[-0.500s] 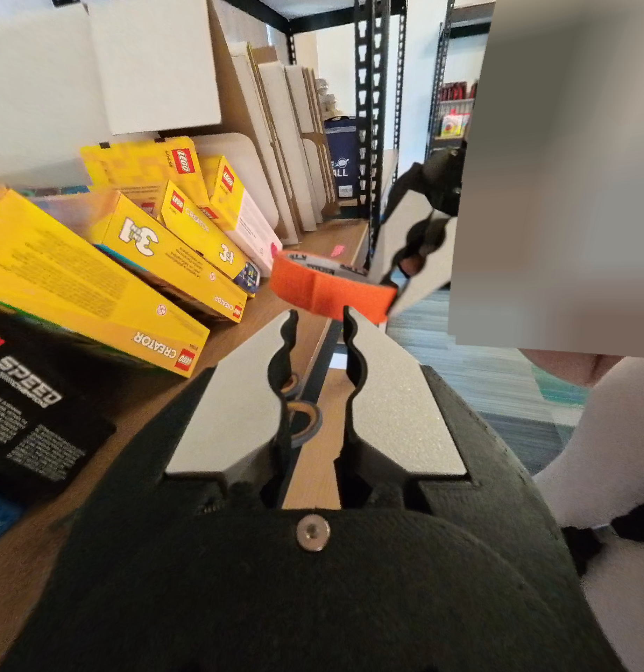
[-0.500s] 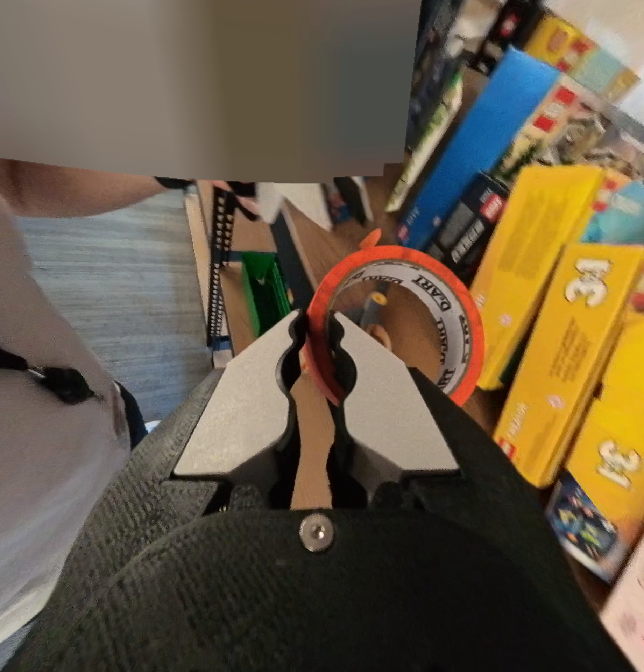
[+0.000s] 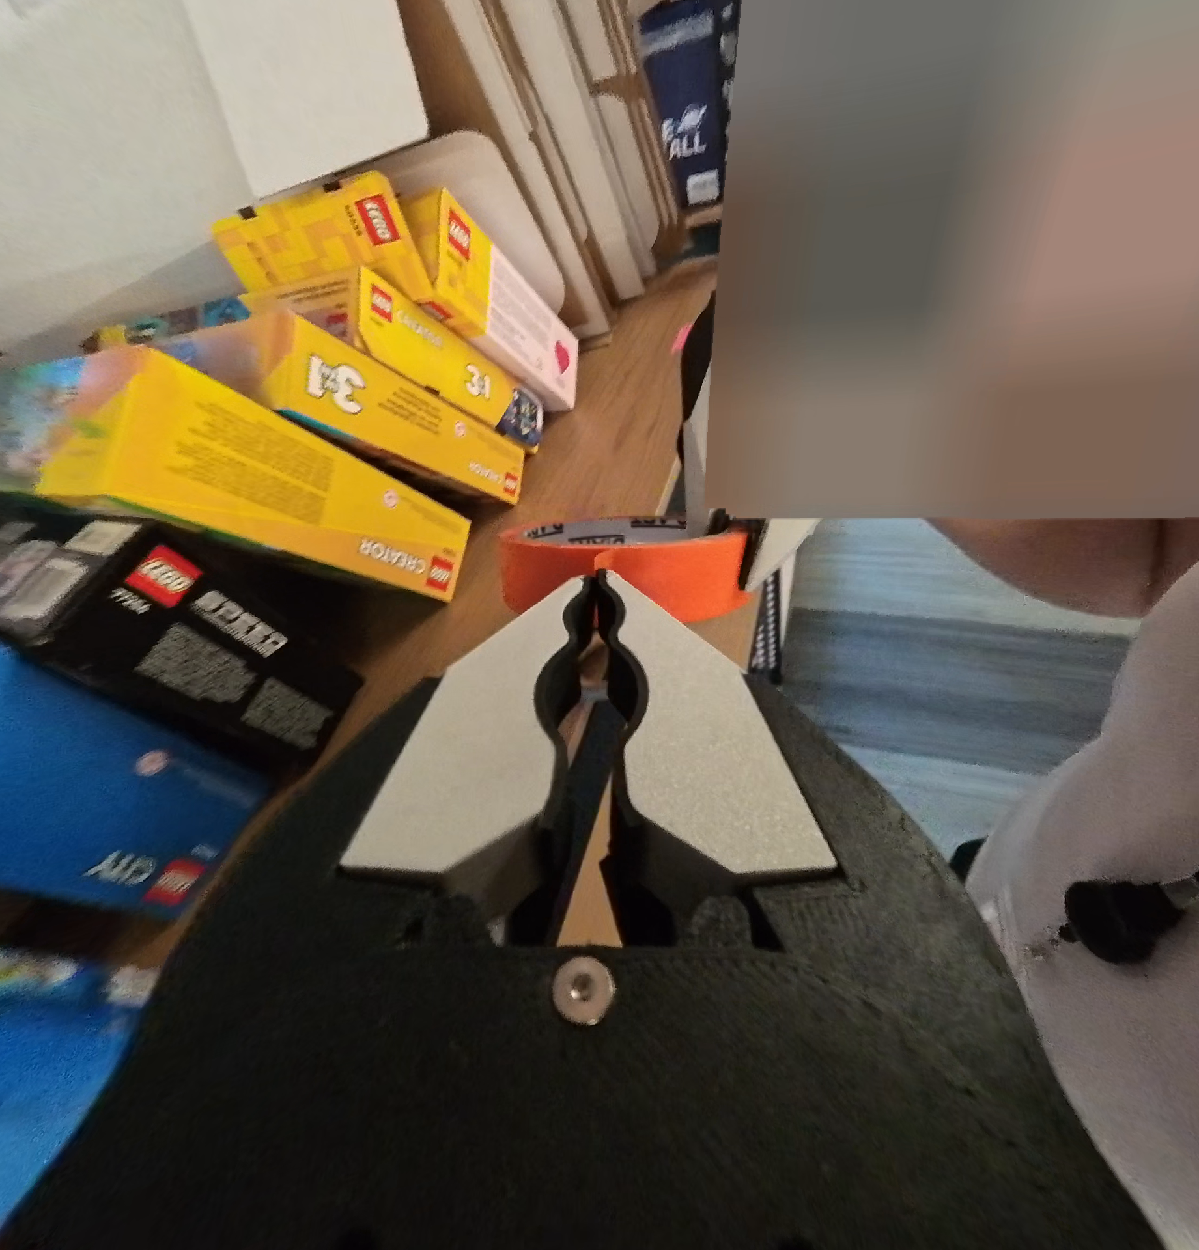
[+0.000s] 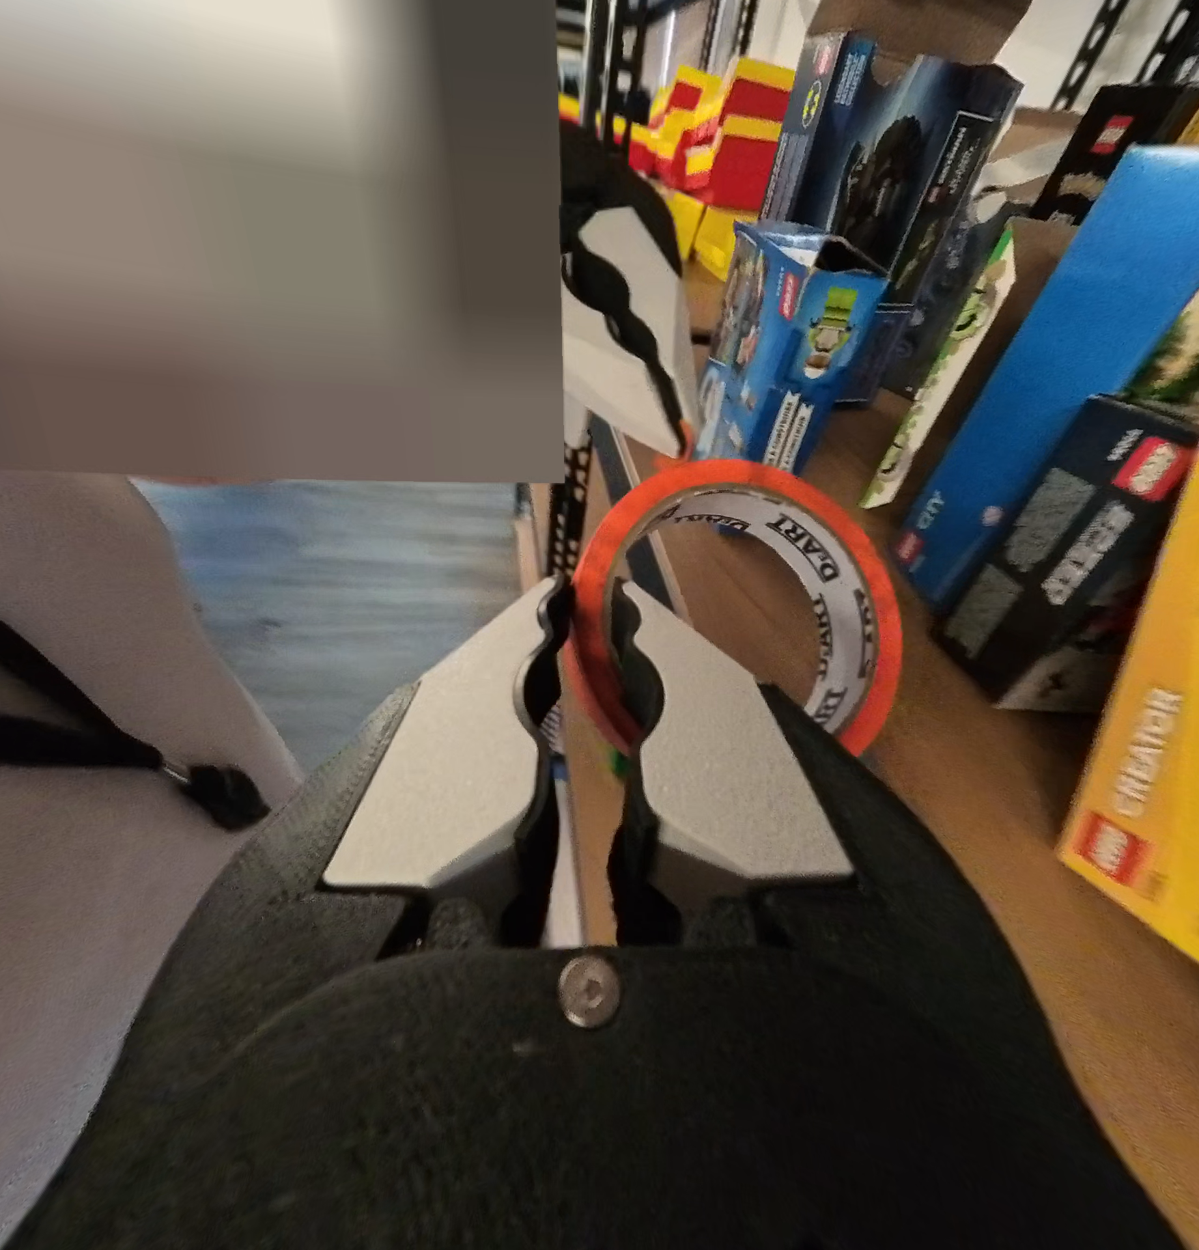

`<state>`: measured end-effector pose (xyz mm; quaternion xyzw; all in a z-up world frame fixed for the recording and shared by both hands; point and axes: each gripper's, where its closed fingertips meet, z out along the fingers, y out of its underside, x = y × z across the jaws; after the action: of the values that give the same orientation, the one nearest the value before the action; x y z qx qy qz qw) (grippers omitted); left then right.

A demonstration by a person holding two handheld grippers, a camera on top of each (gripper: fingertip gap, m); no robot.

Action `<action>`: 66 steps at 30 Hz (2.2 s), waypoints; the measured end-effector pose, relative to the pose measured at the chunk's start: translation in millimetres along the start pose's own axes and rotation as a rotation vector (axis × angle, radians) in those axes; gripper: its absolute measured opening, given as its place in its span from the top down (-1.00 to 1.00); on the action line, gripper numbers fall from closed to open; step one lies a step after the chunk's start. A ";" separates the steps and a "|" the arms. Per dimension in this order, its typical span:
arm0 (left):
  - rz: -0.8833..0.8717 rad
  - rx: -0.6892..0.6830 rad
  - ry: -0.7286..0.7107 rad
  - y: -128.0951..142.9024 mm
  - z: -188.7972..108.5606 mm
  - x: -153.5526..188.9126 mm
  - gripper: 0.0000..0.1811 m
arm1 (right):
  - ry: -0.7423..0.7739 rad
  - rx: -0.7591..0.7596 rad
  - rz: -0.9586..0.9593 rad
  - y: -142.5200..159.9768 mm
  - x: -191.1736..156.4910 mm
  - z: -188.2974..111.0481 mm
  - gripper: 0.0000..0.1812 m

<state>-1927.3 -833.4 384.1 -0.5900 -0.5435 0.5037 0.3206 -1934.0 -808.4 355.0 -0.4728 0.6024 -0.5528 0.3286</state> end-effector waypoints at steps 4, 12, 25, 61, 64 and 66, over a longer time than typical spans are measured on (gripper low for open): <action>0.062 -0.087 -0.068 7.3 -37.3 -7.2 1.00 | -0.100 0.095 0.273 -10.7 -7.5 39.3 0.91; 0.120 -0.297 0.022 40.1 -123.5 -34.7 1.00 | -0.079 0.114 0.622 -19.8 -20.0 147.0 0.90; 0.218 -0.366 0.340 58.5 -171.2 -58.5 1.00 | 0.209 0.371 0.723 -28.3 -10.6 200.7 0.90; 0.006 -0.762 0.286 15.4 -170.9 -107.8 1.00 | 0.097 0.511 0.237 -71.5 -12.9 207.1 0.88; 0.019 -0.785 0.283 19.9 -169.7 -114.9 1.00 | 0.074 0.486 0.299 -73.2 -9.1 215.3 0.92; 0.060 -0.821 0.260 22.5 -170.1 -124.9 1.00 | 0.079 0.456 0.409 -72.2 1.0 224.6 0.91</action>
<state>-1747.5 -929.6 442.8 -0.7428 -0.6363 0.1764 0.1102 -1713.1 -884.8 386.8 -0.2340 0.5580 -0.6139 0.5071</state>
